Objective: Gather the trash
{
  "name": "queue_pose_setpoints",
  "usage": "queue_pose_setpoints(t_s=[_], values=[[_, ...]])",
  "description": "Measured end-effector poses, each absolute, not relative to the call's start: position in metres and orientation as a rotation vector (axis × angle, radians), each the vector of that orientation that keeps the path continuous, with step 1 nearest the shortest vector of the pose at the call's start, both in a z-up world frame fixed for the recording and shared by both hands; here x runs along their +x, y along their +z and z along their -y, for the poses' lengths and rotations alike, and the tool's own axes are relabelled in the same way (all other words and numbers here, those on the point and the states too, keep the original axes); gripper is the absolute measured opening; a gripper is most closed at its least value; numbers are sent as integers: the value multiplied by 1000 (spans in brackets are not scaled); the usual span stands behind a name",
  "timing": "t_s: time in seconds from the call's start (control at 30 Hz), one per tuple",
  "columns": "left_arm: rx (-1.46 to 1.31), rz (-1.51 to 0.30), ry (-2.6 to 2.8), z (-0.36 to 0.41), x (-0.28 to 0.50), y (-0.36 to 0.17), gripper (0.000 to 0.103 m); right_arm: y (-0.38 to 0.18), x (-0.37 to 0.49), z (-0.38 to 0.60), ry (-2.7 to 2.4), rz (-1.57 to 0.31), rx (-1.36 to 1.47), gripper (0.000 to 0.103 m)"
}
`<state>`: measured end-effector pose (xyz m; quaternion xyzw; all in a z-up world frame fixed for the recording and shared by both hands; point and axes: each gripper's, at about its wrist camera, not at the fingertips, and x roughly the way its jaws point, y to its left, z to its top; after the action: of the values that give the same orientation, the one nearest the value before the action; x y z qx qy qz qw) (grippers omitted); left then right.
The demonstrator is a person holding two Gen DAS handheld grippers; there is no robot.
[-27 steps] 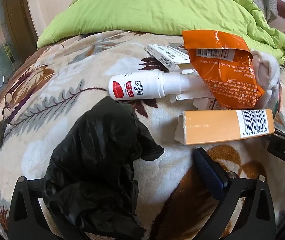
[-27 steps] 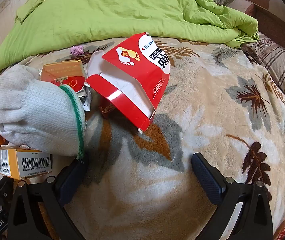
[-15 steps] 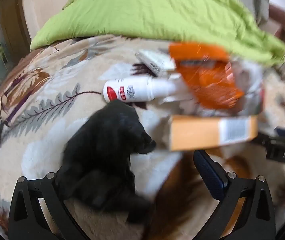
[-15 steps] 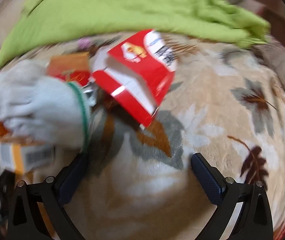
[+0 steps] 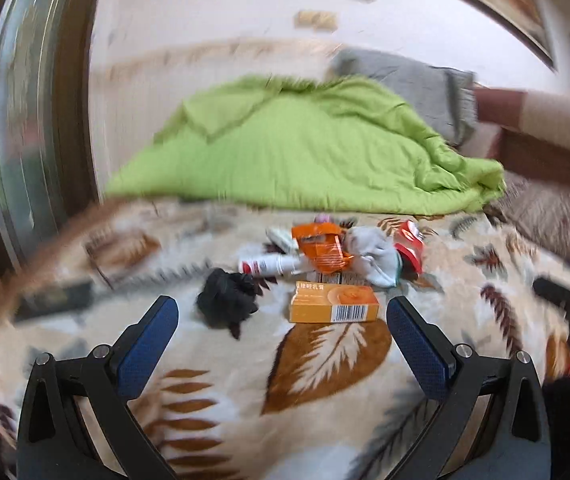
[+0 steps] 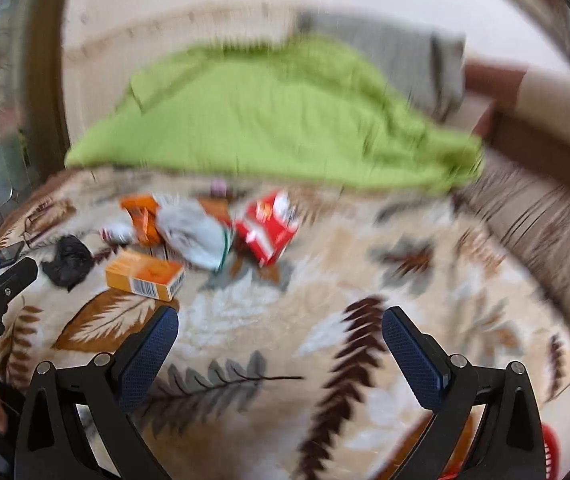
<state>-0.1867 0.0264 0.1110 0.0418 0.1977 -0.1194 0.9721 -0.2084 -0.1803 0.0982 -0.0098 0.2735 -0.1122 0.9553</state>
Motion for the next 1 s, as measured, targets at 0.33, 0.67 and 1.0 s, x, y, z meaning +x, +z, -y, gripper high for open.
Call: queue_pose_setpoints(t_s=[0.33,0.67,1.0], values=[[159,-305,-273,-15,-228,109,103,107,-278,173,-282,-350,-37,103],[108,-269,-276,-21,-238,109,103,100,-283,165,-235,-337,-53,103],[45,-301,-254,-35,-226,112,103,99,-281,176,-234,-356,0,103]])
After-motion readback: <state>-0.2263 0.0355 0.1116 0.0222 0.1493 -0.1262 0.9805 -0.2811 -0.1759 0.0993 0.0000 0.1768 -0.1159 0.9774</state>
